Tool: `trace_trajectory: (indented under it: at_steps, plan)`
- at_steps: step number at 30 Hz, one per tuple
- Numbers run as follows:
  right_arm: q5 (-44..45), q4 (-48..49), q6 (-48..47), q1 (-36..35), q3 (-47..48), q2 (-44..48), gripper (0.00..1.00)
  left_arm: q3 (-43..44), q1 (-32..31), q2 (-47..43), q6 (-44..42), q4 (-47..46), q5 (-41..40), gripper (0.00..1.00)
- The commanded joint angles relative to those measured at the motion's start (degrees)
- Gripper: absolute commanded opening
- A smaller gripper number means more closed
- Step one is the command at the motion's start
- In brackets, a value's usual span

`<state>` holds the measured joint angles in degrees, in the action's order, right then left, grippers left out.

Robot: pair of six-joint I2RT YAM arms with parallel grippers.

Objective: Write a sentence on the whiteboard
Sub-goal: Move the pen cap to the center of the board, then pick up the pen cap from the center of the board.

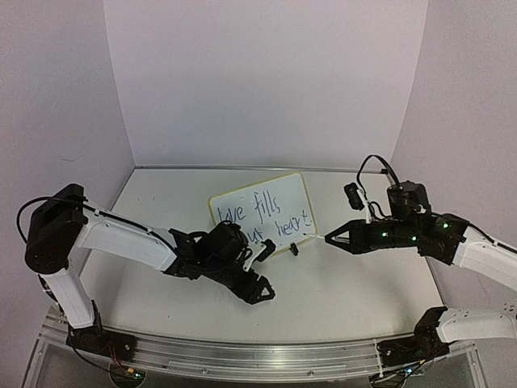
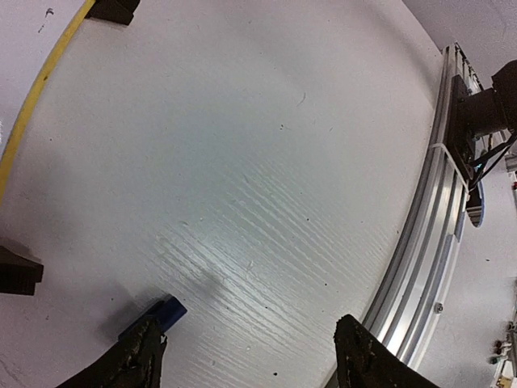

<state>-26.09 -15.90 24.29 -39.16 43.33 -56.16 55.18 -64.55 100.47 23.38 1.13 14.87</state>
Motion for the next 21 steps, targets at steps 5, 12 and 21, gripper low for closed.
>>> trace_trajectory:
  at_steps: [5, 12, 21]
  plan:
    - [0.9, 1.0, 0.3, 0.1, 0.1, 0.8, 0.0, 4.1, 0.9, 2.6, -8.6, 3.4, -5.3, 0.54]
    - [1.1, 1.0, 0.5, 0.1, -0.4, 0.9, 0.0, 4.3, 0.9, 4.7, -10.1, 4.9, -7.5, 0.51]
    - [1.1, 1.1, 0.4, 0.1, -0.6, 0.7, 0.0, 3.2, 0.9, 5.7, -11.5, 5.9, -9.7, 0.52]
